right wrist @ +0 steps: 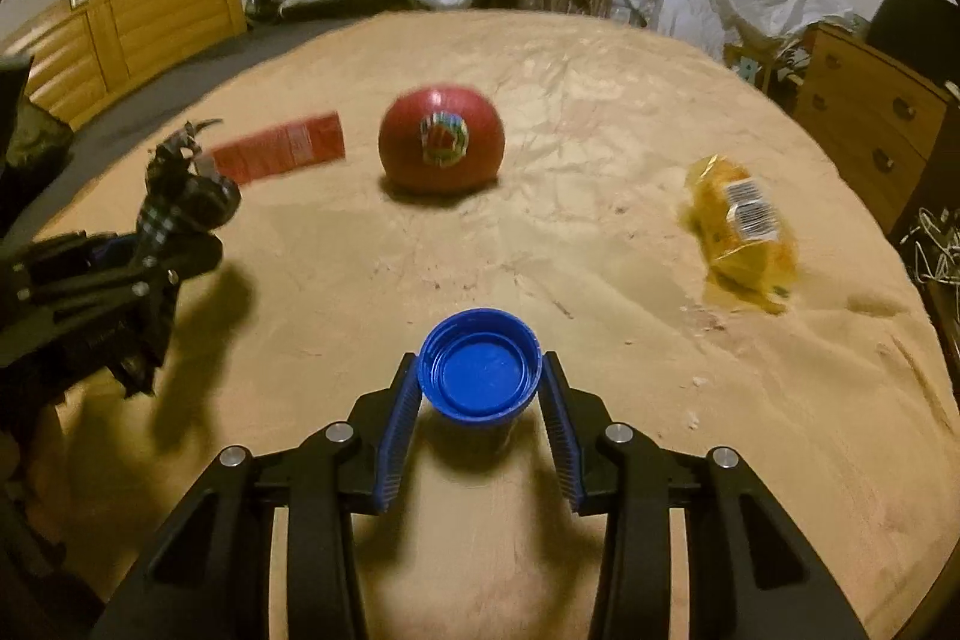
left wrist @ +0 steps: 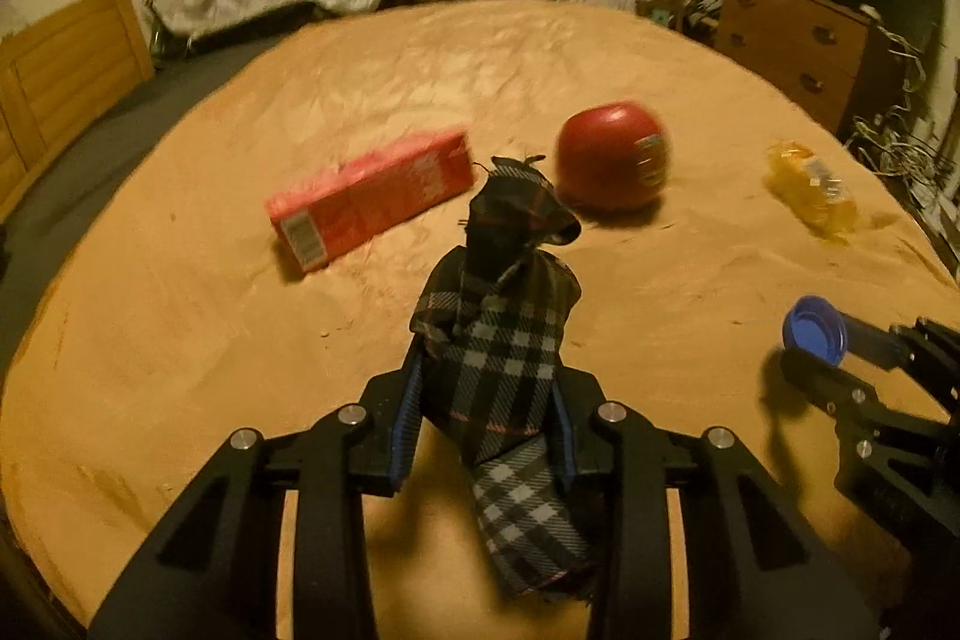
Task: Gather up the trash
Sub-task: 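Lift and carry the plaid cloth and blue cap with both tools over the bucket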
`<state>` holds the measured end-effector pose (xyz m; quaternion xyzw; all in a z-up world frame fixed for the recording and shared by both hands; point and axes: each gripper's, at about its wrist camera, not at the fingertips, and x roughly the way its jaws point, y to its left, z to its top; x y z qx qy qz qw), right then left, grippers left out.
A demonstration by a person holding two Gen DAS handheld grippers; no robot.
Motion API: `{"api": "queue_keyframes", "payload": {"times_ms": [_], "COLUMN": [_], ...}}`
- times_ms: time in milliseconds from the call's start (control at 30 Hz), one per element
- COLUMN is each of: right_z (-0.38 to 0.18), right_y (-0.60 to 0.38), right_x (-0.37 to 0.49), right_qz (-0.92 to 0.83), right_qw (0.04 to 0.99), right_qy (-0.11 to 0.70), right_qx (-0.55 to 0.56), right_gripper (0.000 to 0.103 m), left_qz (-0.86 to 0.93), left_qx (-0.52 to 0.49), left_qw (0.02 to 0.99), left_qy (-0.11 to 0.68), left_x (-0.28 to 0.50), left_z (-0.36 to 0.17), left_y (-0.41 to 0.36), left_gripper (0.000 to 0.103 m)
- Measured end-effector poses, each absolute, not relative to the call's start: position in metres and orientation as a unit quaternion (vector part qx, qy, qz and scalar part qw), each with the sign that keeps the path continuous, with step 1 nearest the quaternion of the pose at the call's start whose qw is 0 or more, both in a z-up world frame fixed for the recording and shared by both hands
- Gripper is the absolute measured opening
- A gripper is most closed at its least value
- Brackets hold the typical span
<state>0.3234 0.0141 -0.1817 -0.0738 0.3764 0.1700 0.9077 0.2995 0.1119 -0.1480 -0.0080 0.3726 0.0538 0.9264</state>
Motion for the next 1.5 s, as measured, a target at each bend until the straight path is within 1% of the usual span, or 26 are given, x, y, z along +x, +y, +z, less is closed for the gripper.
{"api": "queue_keyframes", "payload": {"times_ms": [200,333,533,667,967,1267,1500], "right_z": [-0.142,-0.113,-0.078,-0.062,-0.044,-0.029,-0.012], "right_y": [-0.007,-0.017,-0.029,-0.04,-0.046,-0.05,-0.089], "right_x": [0.277,0.238,0.177,0.145,0.11,0.097,0.069], "right_qz": [0.16,0.151,0.124,0.111,0.109,0.101,0.067], "right_qw": [0.93,0.945,0.967,0.975,0.978,0.978,0.979], "right_qy": [0.328,0.29,0.22,0.194,0.178,0.184,0.192], "right_qx": [-0.033,-0.011,-0.007,-0.005,-0.013,-0.018,-0.018], "right_gripper": [0.041,0.041,0.041,0.042,0.042,0.042,0.042], "left_qz": [0.037,0.036,0.057,0.059,0.05,0.027,-0.015], "left_qx": [0.012,0.001,-0.007,-0.011,-0.008,0.0,0.014], "left_qw": [0.944,0.954,0.972,0.977,0.981,0.983,0.984], "left_qy": [0.327,0.297,0.227,0.206,0.188,0.182,0.179], "left_x": [0.259,0.236,0.194,0.177,0.159,0.152,0.154], "left_z": [-0.117,-0.094,-0.06,-0.051,-0.04,-0.029,-0.025], "left_y": [0.09,0.084,0.072,0.067,0.059,0.047,0.01], "left_gripper": [0.033,0.034,0.034,0.034,0.034,0.034,0.034]}}
